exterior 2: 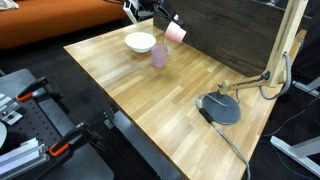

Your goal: Pour the contents of the mug into the cup

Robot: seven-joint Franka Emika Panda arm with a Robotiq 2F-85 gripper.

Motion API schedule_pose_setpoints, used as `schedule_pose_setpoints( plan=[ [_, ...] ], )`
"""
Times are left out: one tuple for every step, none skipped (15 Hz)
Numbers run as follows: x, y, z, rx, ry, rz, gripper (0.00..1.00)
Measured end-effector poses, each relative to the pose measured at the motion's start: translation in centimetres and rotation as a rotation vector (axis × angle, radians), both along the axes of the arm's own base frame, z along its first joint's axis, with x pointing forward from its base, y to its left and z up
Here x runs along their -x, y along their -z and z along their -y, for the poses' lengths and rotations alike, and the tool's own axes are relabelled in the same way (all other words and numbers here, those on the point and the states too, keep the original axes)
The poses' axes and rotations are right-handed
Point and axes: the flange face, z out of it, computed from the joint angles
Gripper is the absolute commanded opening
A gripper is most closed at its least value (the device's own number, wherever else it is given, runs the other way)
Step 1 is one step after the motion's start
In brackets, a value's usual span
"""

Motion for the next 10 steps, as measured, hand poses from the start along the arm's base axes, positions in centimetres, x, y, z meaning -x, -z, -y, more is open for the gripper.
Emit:
schedule_pose_setpoints(
  plan=[
    [-0.2, -0.1, 0.5, -0.002, 0.008, 0.004, 0.04],
    [-0.3, -0.3, 0.9, -0.002, 0.015, 0.007, 0.04],
    [-0.4, -0.4, 1.3, -0.002, 0.022, 0.009, 0.04],
    [-0.5, -0.4, 1.4, -0.004, 0.026, 0.009, 0.04],
    [-0.5, -0.5, 1.3, -0.007, 0.025, 0.009, 0.04],
    [-0.5, -0.5, 0.7, -0.018, 0.018, 0.004, 0.04],
    [-0.5, -0.6, -0.1, -0.043, 0.008, -0.006, 0.04],
    [-0.6, -0.9, -0.8, -0.085, -0.012, -0.013, 0.04],
    [-0.8, -1.4, -1.3, -0.132, -0.031, -0.018, 0.04],
    [-1.0, -2.0, -1.3, -0.181, -0.039, -0.025, 0.04]
  ],
)
